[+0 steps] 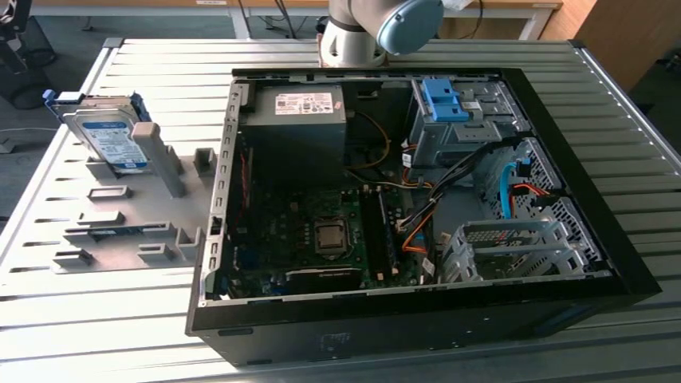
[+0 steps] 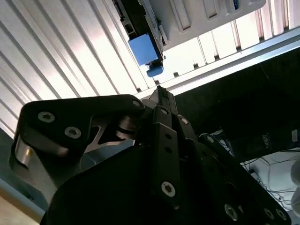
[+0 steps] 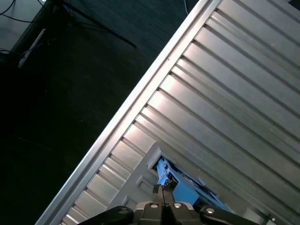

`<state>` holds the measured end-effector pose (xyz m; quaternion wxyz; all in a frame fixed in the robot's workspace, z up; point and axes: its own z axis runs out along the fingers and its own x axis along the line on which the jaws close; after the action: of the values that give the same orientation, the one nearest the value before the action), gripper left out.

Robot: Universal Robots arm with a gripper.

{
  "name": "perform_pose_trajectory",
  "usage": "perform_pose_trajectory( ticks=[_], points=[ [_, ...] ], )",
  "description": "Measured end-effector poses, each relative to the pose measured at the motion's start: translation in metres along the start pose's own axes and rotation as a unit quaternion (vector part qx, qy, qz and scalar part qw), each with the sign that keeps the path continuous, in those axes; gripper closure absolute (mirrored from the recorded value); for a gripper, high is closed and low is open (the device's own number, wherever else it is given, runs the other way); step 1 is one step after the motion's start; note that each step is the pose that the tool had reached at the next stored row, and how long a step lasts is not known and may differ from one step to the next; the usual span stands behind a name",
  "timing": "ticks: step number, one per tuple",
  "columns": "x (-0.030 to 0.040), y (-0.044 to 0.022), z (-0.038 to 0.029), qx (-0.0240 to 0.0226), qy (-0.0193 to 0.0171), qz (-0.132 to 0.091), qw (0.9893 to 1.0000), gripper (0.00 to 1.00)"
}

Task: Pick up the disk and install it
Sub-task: 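Pick up the disk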

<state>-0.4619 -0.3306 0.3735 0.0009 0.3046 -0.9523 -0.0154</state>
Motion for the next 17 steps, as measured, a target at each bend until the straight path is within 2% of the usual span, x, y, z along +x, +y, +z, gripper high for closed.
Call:
perform_pose_trajectory(
  ticks=[2,5,9,17],
  points=[
    [0.0000,0.0000,0.0003,-0.0002,0.0006,-0.019,0.9998,0.89],
    [0.0000,0.0000,0.0007,-0.0004,0.0014,-0.045,0.9990,0.89],
    [0.0001,0.0000,0.0011,-0.0006,0.0023,-0.077,0.9970,0.89],
    [0.0000,0.0000,0.0012,-0.0009,0.0035,-0.118,0.9930,0.89]
  ],
)
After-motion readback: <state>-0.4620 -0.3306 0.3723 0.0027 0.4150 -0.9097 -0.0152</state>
